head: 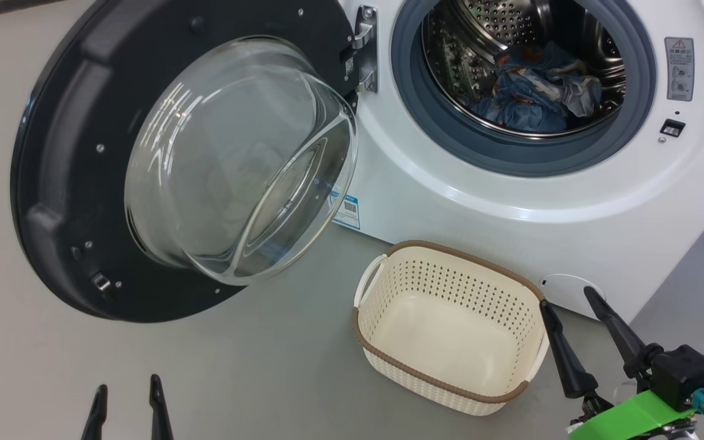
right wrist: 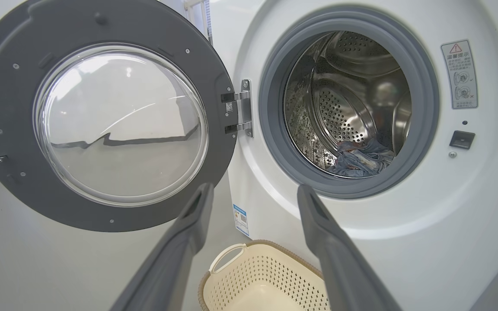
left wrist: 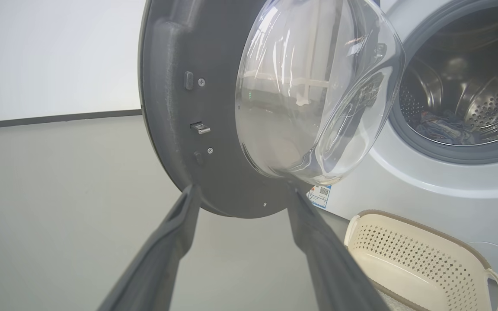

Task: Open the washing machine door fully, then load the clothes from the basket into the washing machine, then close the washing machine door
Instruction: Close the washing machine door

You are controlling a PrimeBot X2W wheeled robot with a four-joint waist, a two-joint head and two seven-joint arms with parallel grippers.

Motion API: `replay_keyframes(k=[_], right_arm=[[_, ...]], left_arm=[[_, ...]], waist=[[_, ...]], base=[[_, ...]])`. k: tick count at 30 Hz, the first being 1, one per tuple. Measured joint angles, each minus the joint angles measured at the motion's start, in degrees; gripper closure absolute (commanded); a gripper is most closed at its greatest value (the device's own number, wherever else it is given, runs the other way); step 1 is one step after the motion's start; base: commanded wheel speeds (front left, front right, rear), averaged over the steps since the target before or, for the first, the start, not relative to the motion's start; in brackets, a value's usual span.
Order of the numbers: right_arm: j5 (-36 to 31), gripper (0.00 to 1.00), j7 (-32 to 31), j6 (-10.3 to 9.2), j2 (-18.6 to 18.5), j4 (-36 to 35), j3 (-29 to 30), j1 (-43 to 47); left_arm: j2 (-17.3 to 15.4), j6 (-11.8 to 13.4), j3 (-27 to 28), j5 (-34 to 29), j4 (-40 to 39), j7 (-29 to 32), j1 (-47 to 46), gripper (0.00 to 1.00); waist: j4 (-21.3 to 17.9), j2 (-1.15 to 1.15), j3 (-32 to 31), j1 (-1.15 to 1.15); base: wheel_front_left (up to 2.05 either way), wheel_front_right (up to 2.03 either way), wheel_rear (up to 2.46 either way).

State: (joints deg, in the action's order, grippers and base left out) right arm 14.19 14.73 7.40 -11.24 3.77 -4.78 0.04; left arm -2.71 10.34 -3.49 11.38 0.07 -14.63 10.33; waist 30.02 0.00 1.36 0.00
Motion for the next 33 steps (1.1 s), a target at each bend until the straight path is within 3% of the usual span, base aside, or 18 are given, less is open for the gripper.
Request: replay_keyframes(k=[13,14,15,16,18,26,33], right_arm=[[0.0,0.0,0.0,0.0,-1.2,0.8,-1.6,-2.6],[0.0,0.0,0.0,0.0,-1.3,0.8,-1.7,-2.8],[0.0,0.0,0.0,0.0,-1.3,0.8,-1.7,-2.9],[0.0,0.0,0.0,0.0,-1.4,0.9,-1.8,-2.9],[0.0,0.0,0.0,0.0,-1.4,0.9,-1.8,-2.9],[0.0,0.0,0.0,0.0,-1.5,1.0,-2.1,-2.9],[0.0,0.0,0.0,0.0,-1.5,1.2,-2.2,-3.2]], left_arm=[[0.0,1.4,2.6,1.4,-1.2,0.0,0.0,0.02],[0.0,1.5,3.1,2.4,-1.2,0.0,0.0,0.23],[0.1,1.6,3.8,3.6,-1.3,0.0,0.0,0.58],[0.1,1.6,4.5,4.3,-1.3,0.0,0.0,0.58],[0.1,1.5,6.3,6.4,-1.4,0.0,0.0,1.0],[0.4,-0.9,16.9,17.1,-1.1,0.0,-0.7,1.0],[0.7,-5.2,24.2,23.2,0.1,0.0,-3.6,1.0]], waist=[[0.7,0.0,1.3,0.0],[0.7,0.0,1.3,0.0],[0.8,0.0,1.4,0.0],[0.8,0.0,1.4,0.0],[0.8,0.0,1.6,0.0],[0.9,0.0,1.8,0.0],[0.9,0.0,1.6,0.0]], base=[[0.0,0.0,0.0],[0.0,0.0,0.0],[0.0,0.0,0.0],[0.0,0.0,0.0],[0.0,0.0,0.0],[0.0,0.0,0.0],[0.0,0.0,0.0]])
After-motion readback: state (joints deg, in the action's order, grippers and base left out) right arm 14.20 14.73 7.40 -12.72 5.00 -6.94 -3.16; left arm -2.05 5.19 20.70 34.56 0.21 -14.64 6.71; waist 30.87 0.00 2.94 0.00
